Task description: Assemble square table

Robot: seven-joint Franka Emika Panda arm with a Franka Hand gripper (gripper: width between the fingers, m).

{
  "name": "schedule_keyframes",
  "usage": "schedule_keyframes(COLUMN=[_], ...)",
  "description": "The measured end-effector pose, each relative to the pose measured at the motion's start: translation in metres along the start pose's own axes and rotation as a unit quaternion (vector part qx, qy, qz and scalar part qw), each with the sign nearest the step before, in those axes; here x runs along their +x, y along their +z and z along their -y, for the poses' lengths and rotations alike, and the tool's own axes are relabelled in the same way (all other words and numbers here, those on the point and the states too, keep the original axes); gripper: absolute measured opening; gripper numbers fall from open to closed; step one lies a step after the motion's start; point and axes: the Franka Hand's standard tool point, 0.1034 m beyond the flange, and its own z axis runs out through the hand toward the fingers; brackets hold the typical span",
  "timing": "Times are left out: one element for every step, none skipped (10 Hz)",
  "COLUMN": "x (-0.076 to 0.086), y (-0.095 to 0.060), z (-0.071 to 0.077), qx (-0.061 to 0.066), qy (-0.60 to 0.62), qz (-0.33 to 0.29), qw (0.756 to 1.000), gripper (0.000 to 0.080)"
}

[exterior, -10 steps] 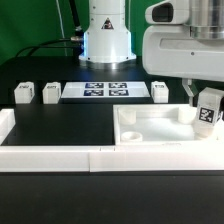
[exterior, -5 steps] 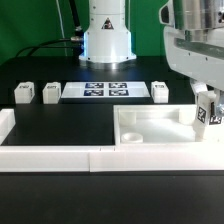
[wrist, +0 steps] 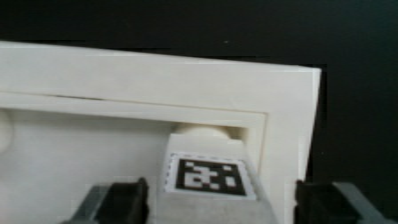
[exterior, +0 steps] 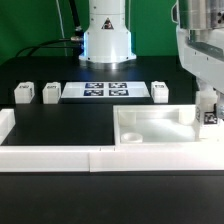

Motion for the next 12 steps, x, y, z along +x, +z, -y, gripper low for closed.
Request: schedule_keyframes(x=[-0.0021,-0.0011,-0.0009,-0.0009,-0.0003,0.001,0.0017,0.0029,0.0019,0.0021,0.0021,0.0022], y=[0.0002,0.0006,0.0007,0.0007,0.0006,0.0,-0.0005,0.0004,0.0017,0.0016,0.0017,0.0017], z=[0.0005,0.0002,0.0001,0.0001,-0.0001,-0.0002,0.0007,0.0005,-0.0007,-0.0007,-0.0007,-0.0007], qx=[0.001,0.001,0.001,0.001,-0.001,-0.007,-0.008,-0.006,-0.008,-0.008,-0.008,-0.008], qy=[-0.051,-0.078,-0.125,-0.159,-0.202,-0.31,-0.387,-0.448,-0.486,-0.479,-0.476,-0.476], qz=[0.001,0.0,0.0,0.0,-0.002,-0.008,-0.01,-0.013,-0.014,-0.014,-0.014,-0.014], qw=[0.999,0.997,0.992,0.987,0.979,0.951,0.922,0.894,0.874,0.877,0.879,0.879], gripper=[0.0536,0.0614,0.0642,0.0642,0.0648,0.0648,0.0649,0.0649,0.0649,0.0649,0.0526,0.0526])
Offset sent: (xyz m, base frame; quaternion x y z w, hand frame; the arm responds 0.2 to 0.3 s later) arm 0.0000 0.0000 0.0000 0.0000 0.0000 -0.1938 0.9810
